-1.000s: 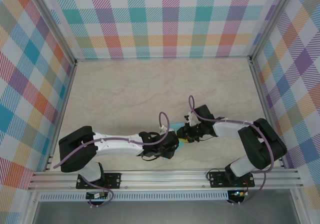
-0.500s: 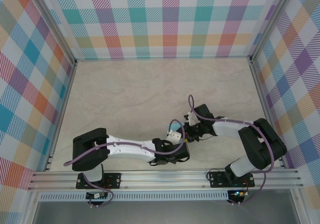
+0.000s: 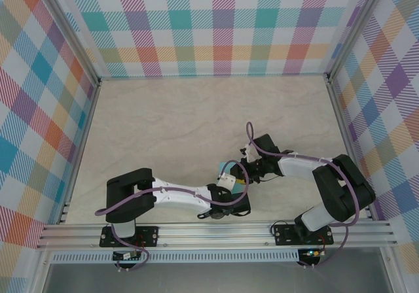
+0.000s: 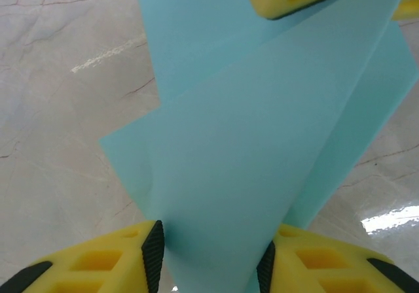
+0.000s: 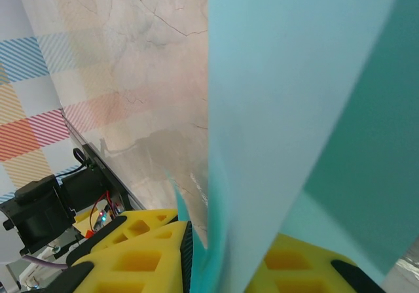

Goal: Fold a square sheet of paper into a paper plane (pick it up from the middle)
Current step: Perform the fourth fold on the wing at the bottom-center of the table.

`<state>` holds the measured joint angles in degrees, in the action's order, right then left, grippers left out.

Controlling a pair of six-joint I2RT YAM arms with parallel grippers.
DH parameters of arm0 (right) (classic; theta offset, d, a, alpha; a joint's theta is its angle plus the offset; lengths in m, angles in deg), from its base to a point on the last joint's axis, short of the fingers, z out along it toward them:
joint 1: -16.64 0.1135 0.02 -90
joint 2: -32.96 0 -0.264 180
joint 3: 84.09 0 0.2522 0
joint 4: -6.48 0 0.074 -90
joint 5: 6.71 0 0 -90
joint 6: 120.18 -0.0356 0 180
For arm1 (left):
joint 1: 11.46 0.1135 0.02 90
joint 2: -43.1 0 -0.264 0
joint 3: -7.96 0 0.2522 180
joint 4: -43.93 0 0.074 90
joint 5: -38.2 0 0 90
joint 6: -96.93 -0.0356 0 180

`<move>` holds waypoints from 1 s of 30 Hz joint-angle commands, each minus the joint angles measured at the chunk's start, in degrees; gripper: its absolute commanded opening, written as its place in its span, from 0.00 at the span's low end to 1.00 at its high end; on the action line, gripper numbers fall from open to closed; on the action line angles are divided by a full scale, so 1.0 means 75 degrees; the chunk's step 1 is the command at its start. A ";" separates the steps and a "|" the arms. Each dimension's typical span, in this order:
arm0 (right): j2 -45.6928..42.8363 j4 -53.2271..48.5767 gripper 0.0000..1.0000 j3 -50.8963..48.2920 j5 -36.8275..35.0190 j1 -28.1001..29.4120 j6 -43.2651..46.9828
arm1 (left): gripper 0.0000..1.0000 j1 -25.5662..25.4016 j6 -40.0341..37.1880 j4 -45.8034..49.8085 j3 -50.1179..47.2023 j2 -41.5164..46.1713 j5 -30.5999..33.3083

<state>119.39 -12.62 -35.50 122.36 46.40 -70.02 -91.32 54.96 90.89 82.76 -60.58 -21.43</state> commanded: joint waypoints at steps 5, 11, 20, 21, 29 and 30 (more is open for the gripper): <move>-0.0017 -0.0191 0.24 0.0213 0.0023 0.0051 0.0041 | 0.32 -0.0182 0.0205 0.0410 0.0246 -0.0059 0.0444; -0.0029 -0.0236 0.24 0.0191 -0.0016 0.0052 0.0056 | 0.25 -0.0210 0.0234 0.0409 0.0253 -0.0069 0.0474; -0.0104 -0.0371 0.26 0.0189 -0.0085 0.0052 0.0098 | 0.15 -0.0207 0.0257 0.0363 0.0178 -0.0040 0.0520; -0.0135 -0.0433 0.26 0.0211 -0.0123 0.0052 0.0117 | 0.14 -0.0213 0.0263 0.0299 0.0134 -0.0008 0.0497; -0.1018 -0.1516 0.32 0.0432 -0.1046 0.0045 0.0426 | 0.12 0.0042 0.0034 -0.1032 -0.0847 0.0856 -0.0197; -0.1205 -0.1641 0.35 0.0446 -0.1218 0.0040 0.0441 | 0.12 0.0129 -0.0023 -0.1315 -0.1062 0.1016 -0.0397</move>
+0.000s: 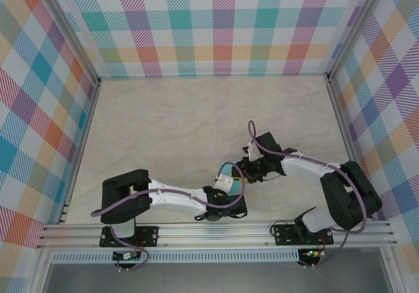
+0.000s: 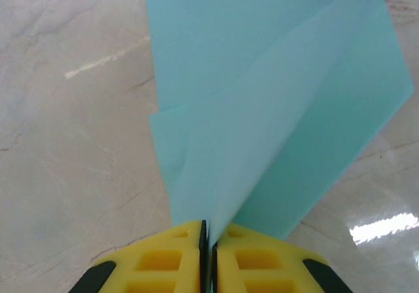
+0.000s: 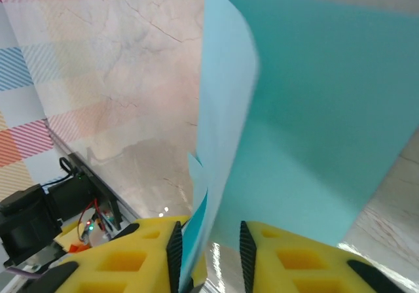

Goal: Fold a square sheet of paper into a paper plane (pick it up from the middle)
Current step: Perform the fourth fold on the wing at the bottom-center of the table.

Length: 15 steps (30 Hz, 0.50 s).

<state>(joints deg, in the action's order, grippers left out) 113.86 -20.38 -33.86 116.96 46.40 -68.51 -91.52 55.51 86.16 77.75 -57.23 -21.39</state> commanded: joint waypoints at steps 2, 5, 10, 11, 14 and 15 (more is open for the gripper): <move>-0.0796 -0.0819 0.39 0.0231 -0.0778 0.0040 0.0265 | 0.12 0.0311 -0.0162 -0.1243 -0.0814 0.0894 -0.0745; -0.1306 -0.0890 0.44 0.0147 -0.0903 0.0040 0.0291 | 0.12 0.0583 -0.0184 -0.2249 -0.1514 0.1409 -0.1312; -0.1611 -0.0496 0.46 -0.0072 -0.0452 0.0040 0.0295 | 0.13 0.1172 -0.0184 -0.3579 -0.2636 0.2291 -0.2331; -0.1563 -0.0373 0.46 -0.0102 -0.0295 0.0045 0.0284 | 0.13 0.1267 -0.0196 -0.3727 -0.2766 0.2403 -0.2483; -0.1367 -0.0106 0.44 -0.0104 0.0001 0.0126 0.0229 | 0.14 0.1563 -0.0255 -0.4081 -0.3137 0.2639 -0.2905; -0.1281 -0.0009 0.43 -0.0093 0.0053 0.0184 0.0203 | 0.14 0.1640 -0.0300 -0.4129 -0.3187 0.2655 -0.3030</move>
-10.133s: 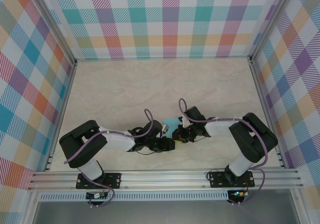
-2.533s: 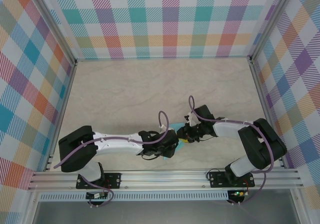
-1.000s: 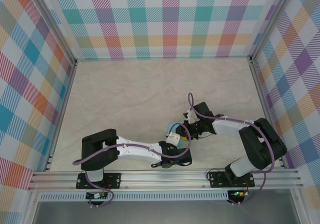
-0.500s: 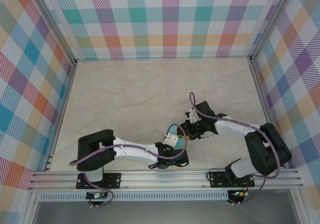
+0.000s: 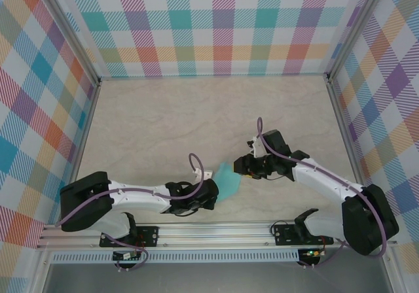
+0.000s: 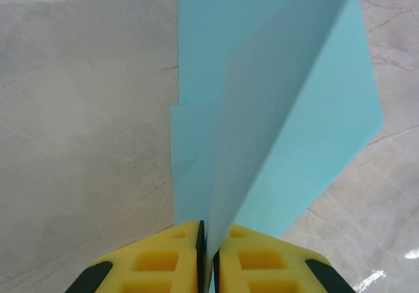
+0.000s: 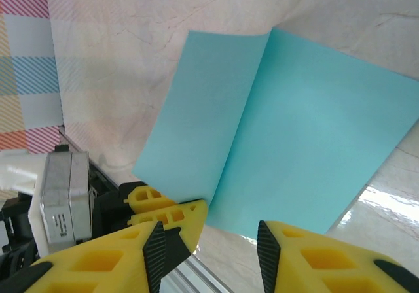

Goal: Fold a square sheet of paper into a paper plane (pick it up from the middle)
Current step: Perform the fourth fold on the wing at the bottom-center of the table.

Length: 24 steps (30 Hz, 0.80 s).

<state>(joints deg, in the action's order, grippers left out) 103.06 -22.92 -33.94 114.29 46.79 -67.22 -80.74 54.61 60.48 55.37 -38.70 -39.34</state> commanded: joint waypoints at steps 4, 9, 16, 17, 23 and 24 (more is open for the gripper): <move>0.0474 0.0561 0.40 0.0000 0.0425 0.0352 -0.0050 | 0.14 0.0386 -0.0325 -0.0840 -0.0198 0.0058 -0.1046; 0.0882 0.0817 0.36 0.0113 0.0396 0.0731 -0.0157 | 0.13 0.0503 -0.0330 -0.1033 -0.0155 -0.0228 -0.1344; 0.1445 0.1108 0.30 0.0335 0.0286 0.1098 -0.0298 | 0.13 0.0623 -0.0413 -0.1112 -0.0124 -0.0449 -0.1615; 0.1507 0.1150 0.29 0.0359 0.0273 0.1123 -0.0317 | 0.13 0.0634 -0.0449 -0.1099 -0.0096 -0.0484 -0.1627; 0.1673 0.1445 0.26 0.0403 0.0272 0.1200 -0.0483 | 0.13 0.0679 -0.0495 -0.1262 -0.0099 -0.0689 -0.1814; 0.1697 0.1461 0.26 0.0410 0.0291 0.1216 -0.0493 | 0.13 0.0692 -0.0500 -0.1327 -0.0092 -0.0733 -0.1894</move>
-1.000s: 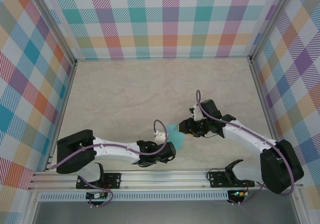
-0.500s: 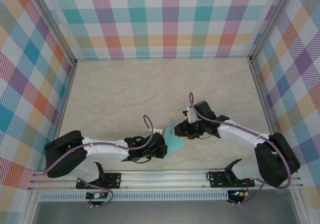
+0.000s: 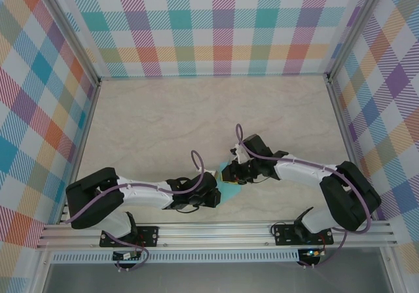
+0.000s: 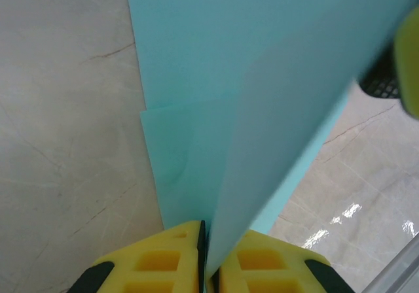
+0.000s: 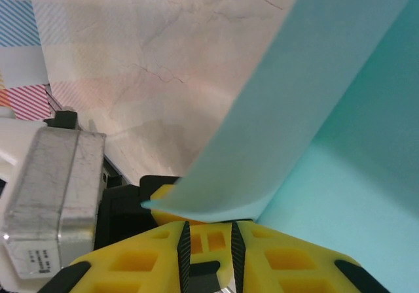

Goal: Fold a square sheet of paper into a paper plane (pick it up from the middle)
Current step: Perform the fourth fold on the wing at the bottom-center of the table.

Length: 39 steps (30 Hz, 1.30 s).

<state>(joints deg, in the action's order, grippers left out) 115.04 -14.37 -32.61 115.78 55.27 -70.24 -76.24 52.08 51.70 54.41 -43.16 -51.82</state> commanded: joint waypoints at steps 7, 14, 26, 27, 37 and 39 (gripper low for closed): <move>0.0523 0.0638 0.24 0.0342 0.0136 0.0117 -0.0261 | 0.13 0.0152 -0.0140 -0.0309 0.0007 -0.0313 -0.0344; 0.0866 0.0706 0.23 0.0487 0.0012 0.0116 -0.0315 | 0.14 0.0268 -0.0188 -0.0363 -0.0011 -0.0243 -0.0501; 0.1489 0.0377 0.22 0.0824 -0.0695 0.0111 -0.0378 | 0.23 0.0296 -0.0183 0.0111 -0.0069 -0.0065 -0.0292; 0.1481 0.0361 0.22 0.0833 -0.0727 0.0111 -0.0384 | 0.24 0.0293 -0.0181 0.0159 -0.0058 -0.0045 -0.0269; 0.1463 0.0029 0.22 0.0929 -0.0995 0.0112 -0.0332 | 0.17 0.0281 -0.0167 0.0294 -0.0173 0.0122 -0.0154; 0.1482 -0.0002 0.22 0.0937 -0.1004 0.0111 -0.0326 | 0.14 0.0281 -0.0160 0.0167 -0.0220 0.0121 -0.0206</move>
<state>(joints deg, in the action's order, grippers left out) 125.82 -12.97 -26.97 109.15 55.78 -72.88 -74.16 51.75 51.43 54.19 -43.29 -53.67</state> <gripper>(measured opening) 0.218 0.148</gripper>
